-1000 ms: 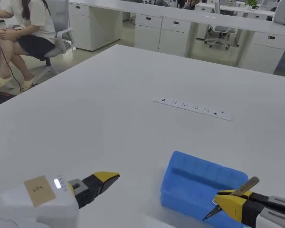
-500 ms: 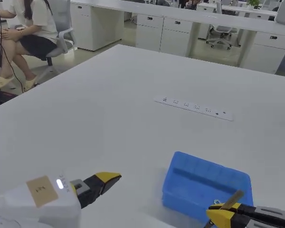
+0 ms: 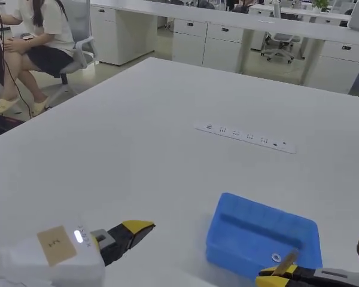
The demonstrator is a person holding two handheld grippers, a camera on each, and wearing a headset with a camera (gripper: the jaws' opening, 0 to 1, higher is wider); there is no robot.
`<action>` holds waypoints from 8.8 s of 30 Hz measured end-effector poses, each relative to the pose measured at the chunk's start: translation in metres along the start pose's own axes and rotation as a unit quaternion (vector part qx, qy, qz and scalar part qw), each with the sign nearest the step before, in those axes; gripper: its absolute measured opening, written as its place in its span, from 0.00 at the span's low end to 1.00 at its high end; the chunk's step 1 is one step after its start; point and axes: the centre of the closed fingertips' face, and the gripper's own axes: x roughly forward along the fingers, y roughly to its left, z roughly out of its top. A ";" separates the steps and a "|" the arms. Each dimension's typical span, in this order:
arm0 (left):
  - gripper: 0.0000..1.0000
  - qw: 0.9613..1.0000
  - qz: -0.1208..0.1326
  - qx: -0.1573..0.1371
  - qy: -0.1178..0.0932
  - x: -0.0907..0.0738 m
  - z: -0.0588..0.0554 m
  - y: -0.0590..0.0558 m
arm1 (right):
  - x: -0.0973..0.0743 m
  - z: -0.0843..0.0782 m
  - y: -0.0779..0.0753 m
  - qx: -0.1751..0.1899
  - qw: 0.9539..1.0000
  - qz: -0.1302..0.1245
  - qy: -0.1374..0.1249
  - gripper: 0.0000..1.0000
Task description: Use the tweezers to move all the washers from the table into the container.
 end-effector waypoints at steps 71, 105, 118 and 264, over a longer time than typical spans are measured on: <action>0.67 1.000 0.004 -0.001 -0.005 -0.001 0.002 0.002 | -0.018 0.062 -0.060 0.134 0.983 -0.031 -0.121 0.03; 0.67 1.000 -0.001 -0.001 -0.001 -0.001 0.000 -0.001 | 0.006 0.037 -0.074 0.064 0.994 -0.072 -0.047 0.03; 0.67 1.000 -0.006 0.002 -0.001 0.000 0.000 -0.002 | -0.006 0.056 -0.054 -0.026 0.995 -0.075 -0.055 0.03; 0.65 1.000 0.007 -0.015 -0.009 -0.003 0.001 0.005 | -0.013 0.076 -0.050 0.114 0.984 -0.079 -0.113 0.03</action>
